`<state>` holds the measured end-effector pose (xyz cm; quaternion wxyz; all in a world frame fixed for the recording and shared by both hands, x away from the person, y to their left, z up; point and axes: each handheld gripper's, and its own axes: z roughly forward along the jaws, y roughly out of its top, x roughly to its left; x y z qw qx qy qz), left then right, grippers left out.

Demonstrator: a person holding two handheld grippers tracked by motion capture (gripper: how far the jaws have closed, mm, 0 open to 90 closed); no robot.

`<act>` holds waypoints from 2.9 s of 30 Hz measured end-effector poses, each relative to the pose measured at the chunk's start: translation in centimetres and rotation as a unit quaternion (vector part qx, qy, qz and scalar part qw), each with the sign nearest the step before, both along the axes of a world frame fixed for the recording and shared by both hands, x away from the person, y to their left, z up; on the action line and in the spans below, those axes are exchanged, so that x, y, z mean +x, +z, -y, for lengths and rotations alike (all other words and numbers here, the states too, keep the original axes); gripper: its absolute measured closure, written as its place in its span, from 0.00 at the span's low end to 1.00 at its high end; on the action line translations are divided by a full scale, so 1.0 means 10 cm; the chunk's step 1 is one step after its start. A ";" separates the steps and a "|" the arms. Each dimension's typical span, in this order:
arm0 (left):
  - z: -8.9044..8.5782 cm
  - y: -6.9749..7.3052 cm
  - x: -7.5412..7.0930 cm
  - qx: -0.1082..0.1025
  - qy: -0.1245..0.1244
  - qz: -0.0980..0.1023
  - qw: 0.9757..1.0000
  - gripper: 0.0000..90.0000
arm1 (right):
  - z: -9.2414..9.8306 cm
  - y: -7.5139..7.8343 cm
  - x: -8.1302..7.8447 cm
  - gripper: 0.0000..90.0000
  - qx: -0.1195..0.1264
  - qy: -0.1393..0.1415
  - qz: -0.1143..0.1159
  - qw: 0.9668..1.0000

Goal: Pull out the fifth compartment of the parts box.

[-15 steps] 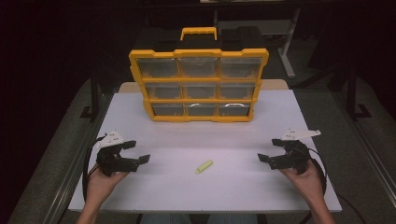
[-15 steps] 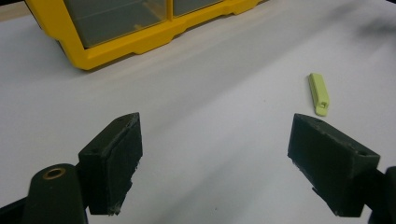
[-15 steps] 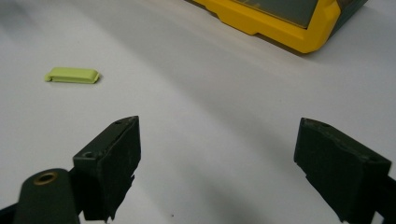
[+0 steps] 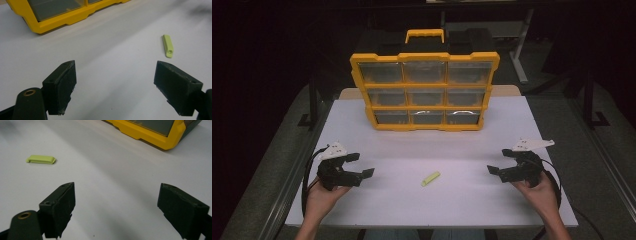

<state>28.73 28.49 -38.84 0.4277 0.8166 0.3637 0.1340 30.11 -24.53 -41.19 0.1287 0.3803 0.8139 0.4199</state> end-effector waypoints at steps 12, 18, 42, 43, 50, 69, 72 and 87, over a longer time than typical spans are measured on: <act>0.00 -0.03 0.03 -0.023 -0.016 -0.013 1.000 0.25 | -0.01 -0.01 0.01 0.15 -0.002 0.001 -0.001 1.000; 0.02 0.01 0.03 -0.041 -0.021 -0.011 0.999 0.25 | -0.02 0.02 0.00 0.15 0.000 0.004 0.005 1.000; 0.16 0.07 0.27 -0.189 -0.078 -0.051 0.978 0.35 | -0.02 0.09 0.00 0.15 0.010 0.015 0.013 1.000; 0.20 0.06 0.32 -0.231 -0.086 -0.070 0.966 0.36 | -0.02 0.10 0.00 0.15 0.012 0.017 0.014 1.000; 0.34 0.09 0.39 -0.244 -0.090 -0.061 0.964 0.35 | -0.04 0.10 -0.01 0.15 0.009 0.024 0.017 1.000; 0.61 0.23 0.70 -0.302 0.008 -0.090 0.949 0.40 | 0.00 0.07 0.01 0.15 0.012 0.021 0.008 1.000; 0.65 0.26 0.77 -0.310 0.016 -0.096 0.946 0.41 | 0.01 0.07 0.01 0.16 0.012 0.022 0.012 1.000; 1.00 0.38 1.13 -0.372 0.068 -0.110 0.919 0.45 | 0.03 0.06 0.04 0.16 0.017 0.021 0.008 1.000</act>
